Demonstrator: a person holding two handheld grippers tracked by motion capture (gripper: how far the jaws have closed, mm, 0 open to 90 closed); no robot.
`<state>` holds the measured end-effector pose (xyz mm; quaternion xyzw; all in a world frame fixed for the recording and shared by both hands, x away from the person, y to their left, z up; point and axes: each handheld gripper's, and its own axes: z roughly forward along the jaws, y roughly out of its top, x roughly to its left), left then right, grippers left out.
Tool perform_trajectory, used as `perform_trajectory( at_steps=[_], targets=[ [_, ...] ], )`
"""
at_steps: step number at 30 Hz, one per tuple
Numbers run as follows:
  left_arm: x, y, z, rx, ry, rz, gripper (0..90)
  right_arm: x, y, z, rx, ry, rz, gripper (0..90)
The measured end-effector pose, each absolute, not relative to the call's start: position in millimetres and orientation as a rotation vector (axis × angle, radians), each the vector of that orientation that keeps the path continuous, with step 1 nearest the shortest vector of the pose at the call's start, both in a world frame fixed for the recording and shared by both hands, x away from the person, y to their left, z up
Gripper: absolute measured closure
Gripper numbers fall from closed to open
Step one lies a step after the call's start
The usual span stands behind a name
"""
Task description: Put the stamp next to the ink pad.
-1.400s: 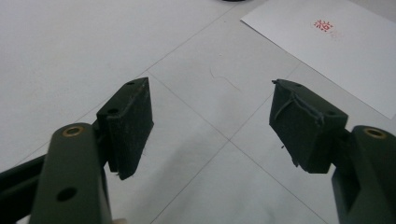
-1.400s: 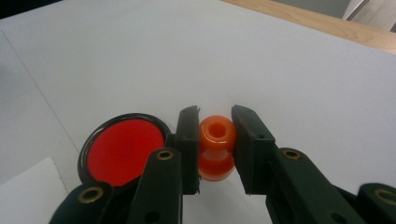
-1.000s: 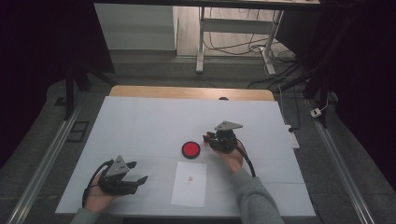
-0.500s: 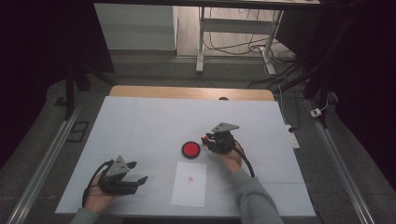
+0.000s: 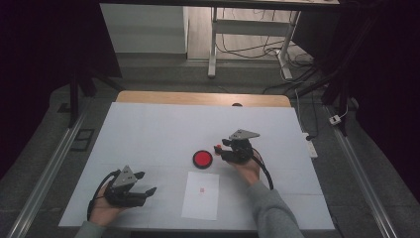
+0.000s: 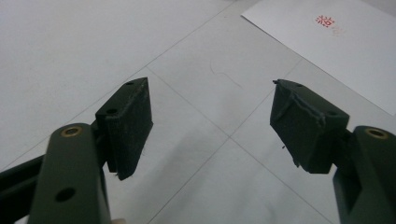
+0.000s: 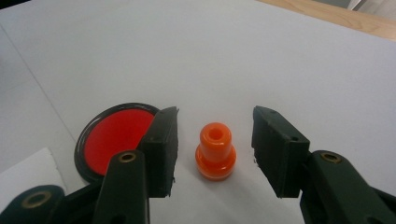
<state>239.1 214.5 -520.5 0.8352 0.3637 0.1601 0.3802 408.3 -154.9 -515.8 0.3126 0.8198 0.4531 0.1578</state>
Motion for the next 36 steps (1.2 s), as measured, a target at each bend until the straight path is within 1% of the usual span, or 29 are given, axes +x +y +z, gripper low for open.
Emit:
perform_trajectory(
  at_steps=[6, 11, 22, 36],
  targets=[
    [239.6, 216.1, -521.5, 2.123, 0.940, 0.407, 29.0, 398.5, -163.6, -508.1, 0.868, 2.347, 1.320, 49.9],
    [240.3, 216.1, -522.5, 2.120, 0.946, 0.401, 28.9, 383.3, -176.5, -499.4, 0.833, 2.345, 1.317, 49.5],
    [241.4, 216.5, -524.1, 2.108, 0.968, 0.394, 28.4, 343.5, -225.1, -490.7, 0.828, 2.316, 1.328, 49.6],
    [241.7, 217.4, -525.1, 2.106, 0.974, 0.394, 28.4, 295.9, -285.1, -504.2, 0.882, 2.293, 1.277, 49.5]
  ],
)
